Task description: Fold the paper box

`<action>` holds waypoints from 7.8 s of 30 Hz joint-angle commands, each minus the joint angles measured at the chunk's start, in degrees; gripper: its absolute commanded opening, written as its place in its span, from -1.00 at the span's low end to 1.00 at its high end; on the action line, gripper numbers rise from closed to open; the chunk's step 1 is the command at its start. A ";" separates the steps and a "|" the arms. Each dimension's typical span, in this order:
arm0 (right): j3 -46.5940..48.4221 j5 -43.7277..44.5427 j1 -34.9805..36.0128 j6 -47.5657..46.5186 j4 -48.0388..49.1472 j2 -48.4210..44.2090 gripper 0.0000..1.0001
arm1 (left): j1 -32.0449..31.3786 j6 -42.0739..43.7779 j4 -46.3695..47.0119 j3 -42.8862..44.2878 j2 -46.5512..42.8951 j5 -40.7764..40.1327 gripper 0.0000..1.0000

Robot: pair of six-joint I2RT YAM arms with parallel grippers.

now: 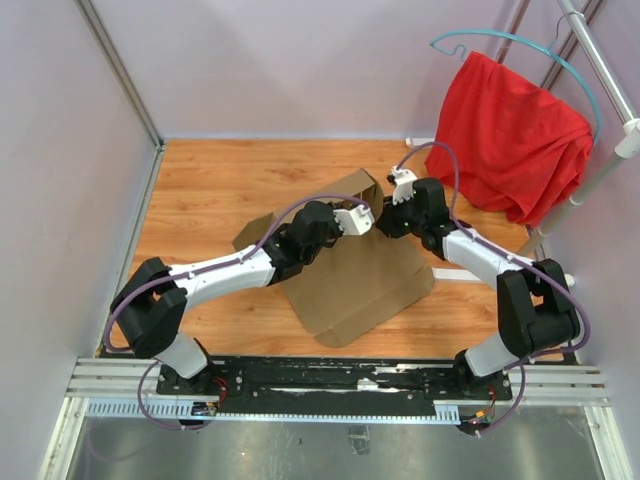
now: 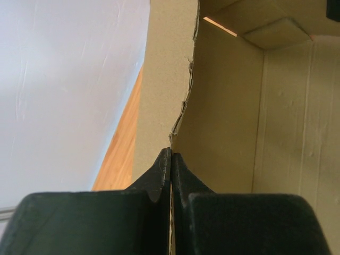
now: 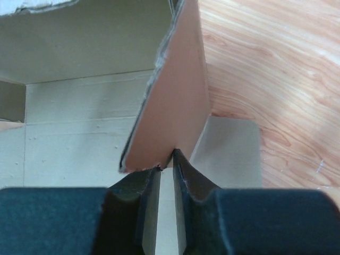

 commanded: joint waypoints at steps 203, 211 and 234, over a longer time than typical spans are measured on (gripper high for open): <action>-12.63 -10.67 -17.58 5.23 3.57 -26.83 -0.98 | 10.92 -47.93 10.26 -26.19 -54.55 9.27 0.53; -4.55 -10.58 -17.78 6.19 1.05 -16.44 -0.98 | 33.52 -61.38 5.37 -13.80 -37.10 38.62 0.53; 5.89 -2.99 -14.35 0.70 6.94 10.41 -0.96 | 37.18 -57.87 45.75 -31.83 -15.05 39.18 0.51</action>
